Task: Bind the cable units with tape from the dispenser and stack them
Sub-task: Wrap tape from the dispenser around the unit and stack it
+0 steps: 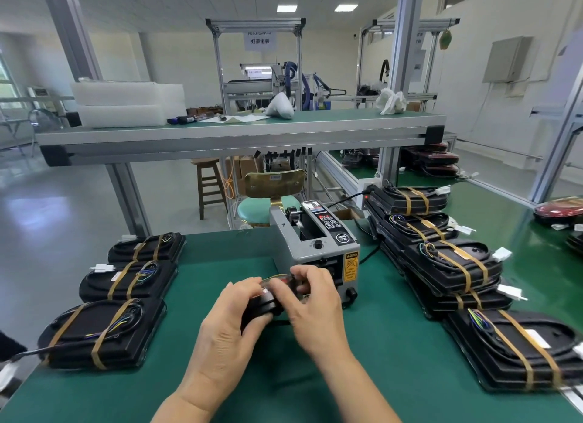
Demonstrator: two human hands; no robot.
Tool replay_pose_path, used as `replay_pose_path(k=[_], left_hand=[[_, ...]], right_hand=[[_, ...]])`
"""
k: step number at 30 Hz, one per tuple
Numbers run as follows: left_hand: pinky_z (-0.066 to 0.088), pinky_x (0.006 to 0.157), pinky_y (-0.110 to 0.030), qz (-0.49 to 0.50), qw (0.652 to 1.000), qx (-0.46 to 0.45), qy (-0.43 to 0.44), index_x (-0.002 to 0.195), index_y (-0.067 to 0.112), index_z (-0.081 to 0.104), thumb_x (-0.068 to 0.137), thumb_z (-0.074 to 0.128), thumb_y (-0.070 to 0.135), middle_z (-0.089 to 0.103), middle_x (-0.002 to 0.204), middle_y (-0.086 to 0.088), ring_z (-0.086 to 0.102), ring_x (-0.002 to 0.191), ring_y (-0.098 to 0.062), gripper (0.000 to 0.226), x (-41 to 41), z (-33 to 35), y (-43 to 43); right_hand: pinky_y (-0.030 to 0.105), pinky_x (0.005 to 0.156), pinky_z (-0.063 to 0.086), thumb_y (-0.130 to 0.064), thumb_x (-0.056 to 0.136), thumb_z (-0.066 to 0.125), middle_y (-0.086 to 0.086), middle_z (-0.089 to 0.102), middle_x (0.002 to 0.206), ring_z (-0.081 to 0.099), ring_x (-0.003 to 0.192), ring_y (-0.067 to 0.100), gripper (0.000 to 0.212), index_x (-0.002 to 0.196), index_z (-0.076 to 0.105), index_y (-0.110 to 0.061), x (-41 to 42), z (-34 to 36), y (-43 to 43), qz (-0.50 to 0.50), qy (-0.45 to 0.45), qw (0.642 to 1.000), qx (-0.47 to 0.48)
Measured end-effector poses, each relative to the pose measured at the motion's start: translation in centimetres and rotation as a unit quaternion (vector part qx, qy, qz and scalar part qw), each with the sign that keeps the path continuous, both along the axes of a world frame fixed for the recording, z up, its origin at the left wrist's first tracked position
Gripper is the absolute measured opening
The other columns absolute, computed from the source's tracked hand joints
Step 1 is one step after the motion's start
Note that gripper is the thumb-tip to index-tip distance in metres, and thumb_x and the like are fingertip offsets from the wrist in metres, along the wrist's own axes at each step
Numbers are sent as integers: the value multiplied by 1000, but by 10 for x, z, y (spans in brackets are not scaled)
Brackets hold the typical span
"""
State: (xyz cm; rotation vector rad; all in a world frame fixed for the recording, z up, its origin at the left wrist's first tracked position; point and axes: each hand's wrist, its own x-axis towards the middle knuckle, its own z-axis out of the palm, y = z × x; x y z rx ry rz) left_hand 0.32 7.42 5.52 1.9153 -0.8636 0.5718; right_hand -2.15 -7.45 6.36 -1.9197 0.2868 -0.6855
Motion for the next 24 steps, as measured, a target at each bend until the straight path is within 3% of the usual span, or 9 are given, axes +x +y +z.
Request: replay_pose_path(k=[2, 4, 7, 10, 13, 17, 21, 22, 24], left_hand=[[43, 106, -44, -2, 1000, -9, 11, 120, 34, 52, 80, 76, 5, 59, 121, 20, 59, 111, -7, 55, -1, 1, 2], [43, 101, -25, -13, 999, -31, 23, 119, 31, 55, 81, 71, 11, 61, 121, 15, 60, 111, -9, 46, -3, 3, 3], [44, 92, -13, -43, 993, -83, 73, 117, 29, 58, 84, 71, -3, 66, 113, 8, 63, 104, -14, 47, -6, 5, 1], [46, 90, -16, -66, 985, -98, 122, 115, 34, 58, 85, 67, -7, 66, 110, 7, 62, 103, -16, 51, -9, 11, -1], [43, 96, -20, -64, 992, -17, 104, 121, 33, 59, 85, 62, 20, 60, 115, 11, 56, 113, -14, 38, -9, 21, -1], [36, 97, -28, 48, 979, 194, 32, 122, 38, 56, 73, 51, 63, 48, 108, 14, 43, 107, -7, 56, -3, 37, -8], [38, 91, -32, 52, 966, 253, 12, 115, 29, 57, 81, 62, 60, 54, 105, 17, 47, 99, -12, 46, 4, 42, -9], [40, 89, -32, 44, 968, 248, 8, 117, 28, 58, 82, 65, 56, 55, 105, 17, 48, 98, -13, 45, 5, 41, -8], [43, 87, -34, 35, 971, 235, -9, 122, 28, 61, 83, 63, 54, 58, 107, 16, 52, 96, -16, 48, 5, 38, -6]], right_hand=[[9, 74, 42, -38, 87, 70, -11, 57, 99, 57, 83, -3, 18, 99, 66, -26, 2, -2, -7, -19, -23, 999, 13], [5, 73, 41, -29, 92, 66, -8, 63, 100, 58, 86, -5, 4, 94, 69, -28, 2, -4, -16, -2, -16, 998, 55], [11, 85, 46, -33, 90, 69, -10, 70, 115, 63, 107, 3, 24, 114, 69, -33, -6, -9, -29, 185, 18, 963, 192], [23, 100, 47, -33, 76, 80, -11, 65, 127, 59, 120, 7, 63, 134, 54, -34, -14, -15, -33, 302, 54, 930, 204], [33, 98, 51, -26, 70, 80, -2, 71, 115, 65, 111, 17, 50, 117, 64, -32, -14, -18, -26, 247, 15, 948, 202], [35, 93, 55, -27, 68, 76, -1, 72, 110, 66, 105, 18, 48, 115, 64, -30, -16, -21, -9, 218, 3, 955, 201], [30, 96, 52, -11, 76, 74, 1, 68, 123, 62, 117, 14, 54, 127, 60, -18, -17, -23, -28, 284, 16, 911, 299], [28, 92, 53, -4, 79, 69, 4, 69, 119, 64, 113, 14, 46, 123, 62, -15, -15, -22, -37, 241, 5, 910, 336], [23, 74, 54, 6, 86, 60, 9, 71, 97, 68, 87, 17, 25, 105, 68, -9, -4, -22, -53, 83, -7, 915, 395]])
